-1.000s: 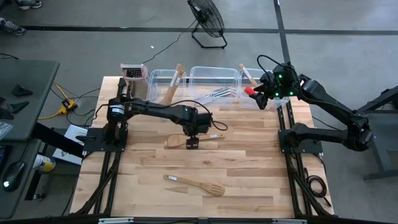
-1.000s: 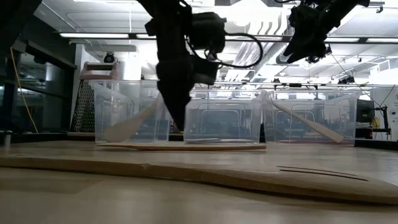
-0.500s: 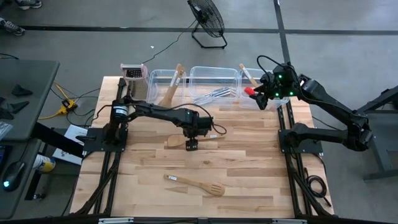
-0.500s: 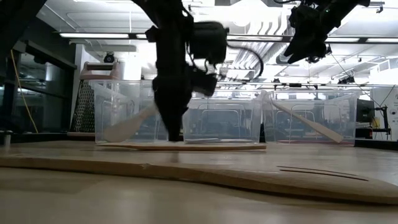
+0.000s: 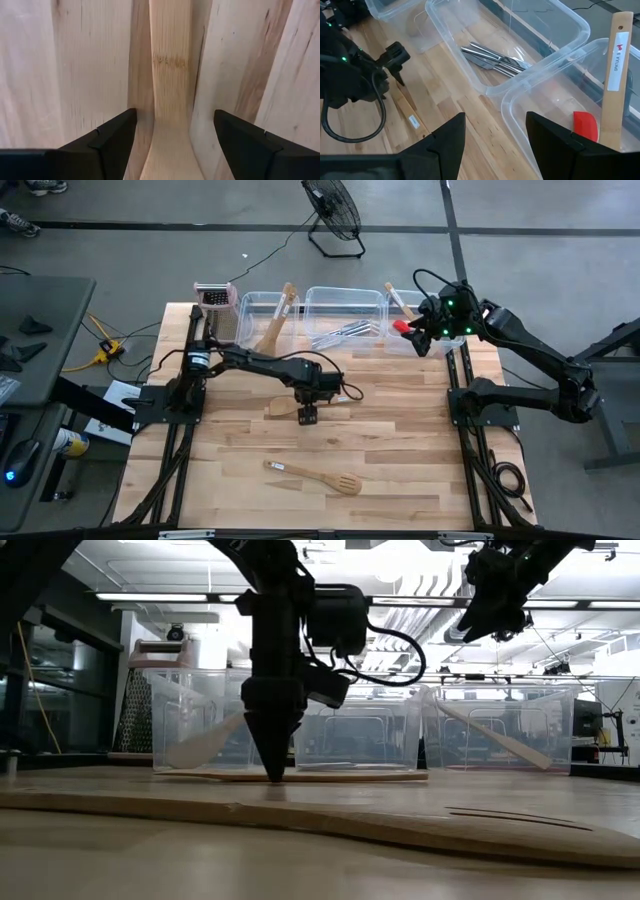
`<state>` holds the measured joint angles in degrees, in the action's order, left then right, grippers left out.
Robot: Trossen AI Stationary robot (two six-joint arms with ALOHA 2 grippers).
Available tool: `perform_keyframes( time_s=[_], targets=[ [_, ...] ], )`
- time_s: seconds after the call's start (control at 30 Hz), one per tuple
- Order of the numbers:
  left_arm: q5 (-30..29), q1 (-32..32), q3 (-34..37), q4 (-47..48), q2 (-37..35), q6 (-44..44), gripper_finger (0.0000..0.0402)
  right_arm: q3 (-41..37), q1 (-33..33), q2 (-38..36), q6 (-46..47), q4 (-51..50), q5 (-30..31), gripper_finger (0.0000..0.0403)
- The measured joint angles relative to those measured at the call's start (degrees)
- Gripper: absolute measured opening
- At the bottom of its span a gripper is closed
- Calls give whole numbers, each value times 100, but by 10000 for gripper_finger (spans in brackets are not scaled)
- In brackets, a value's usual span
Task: Pick & Place Kitchen Items
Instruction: Put the brown serving spoon into the left transparent container
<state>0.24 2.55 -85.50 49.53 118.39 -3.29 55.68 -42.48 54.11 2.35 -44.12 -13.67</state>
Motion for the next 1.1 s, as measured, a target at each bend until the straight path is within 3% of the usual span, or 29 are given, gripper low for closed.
perform_keyframes(
  time_s=[0.23,0.63,1.1],
  targets=[
    [-25,0,247,-174,-11,-17,259,0,0,0,-2,-18,0,200],
    [4,-2,357,-163,7,-18,162,0,-2,0,-2,-33,1,200],
    [14,-4,363,-141,11,15,99,0,0,0,0,-33,0,200]
  ],
)
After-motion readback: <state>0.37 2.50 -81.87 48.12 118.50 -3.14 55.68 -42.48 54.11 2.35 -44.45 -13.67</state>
